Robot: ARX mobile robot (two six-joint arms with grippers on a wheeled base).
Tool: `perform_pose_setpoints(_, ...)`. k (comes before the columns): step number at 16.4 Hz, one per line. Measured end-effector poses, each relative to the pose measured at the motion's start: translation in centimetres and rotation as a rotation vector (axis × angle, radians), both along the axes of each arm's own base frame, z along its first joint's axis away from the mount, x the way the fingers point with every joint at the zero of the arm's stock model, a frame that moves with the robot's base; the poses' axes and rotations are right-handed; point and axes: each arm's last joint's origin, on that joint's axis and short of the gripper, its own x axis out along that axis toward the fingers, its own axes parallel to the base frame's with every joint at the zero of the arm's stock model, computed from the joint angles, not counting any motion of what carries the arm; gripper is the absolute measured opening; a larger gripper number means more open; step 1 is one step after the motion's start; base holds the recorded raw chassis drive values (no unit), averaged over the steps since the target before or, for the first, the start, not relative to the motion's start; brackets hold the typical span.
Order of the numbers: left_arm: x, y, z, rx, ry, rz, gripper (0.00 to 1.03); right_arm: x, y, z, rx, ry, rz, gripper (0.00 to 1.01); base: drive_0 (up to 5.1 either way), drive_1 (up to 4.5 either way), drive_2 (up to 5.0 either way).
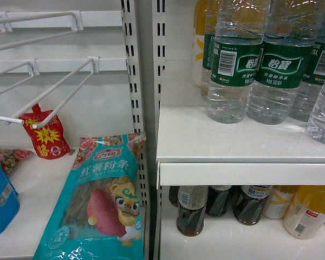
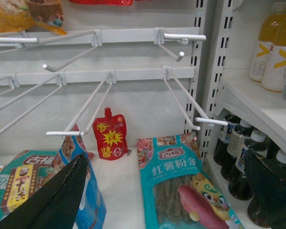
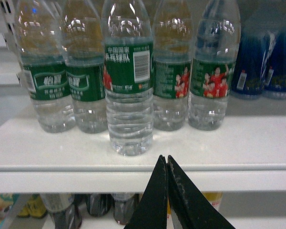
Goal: Move water from second to third shelf
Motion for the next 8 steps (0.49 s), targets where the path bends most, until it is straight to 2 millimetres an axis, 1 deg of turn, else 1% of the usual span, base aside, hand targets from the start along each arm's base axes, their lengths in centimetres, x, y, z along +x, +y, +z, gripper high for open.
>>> perform_pose_setpoints(1, 0.0, 0.0, 0.0, 0.000, 0.000, 0.000, 0.98, -0.1, 0.0, -0.3, 0.000, 0.024, 0.000, 0.02, 0.0, 0.00, 0.0)
perform_pose_setpoints(7, 0.0, 0.0, 0.0, 0.000, 0.000, 0.000, 0.98, -1.0, 0.0, -0.4, 0.000, 0.023, 0.000, 0.02, 0.0, 0.00, 0.0)
perform_pose_setpoints(8, 0.0, 0.0, 0.0, 0.000, 0.000, 0.000, 0.98, -1.7, 0.0, -0.9, 0.000, 0.063, 0.000, 0.02, 0.0, 0.00, 0.0)
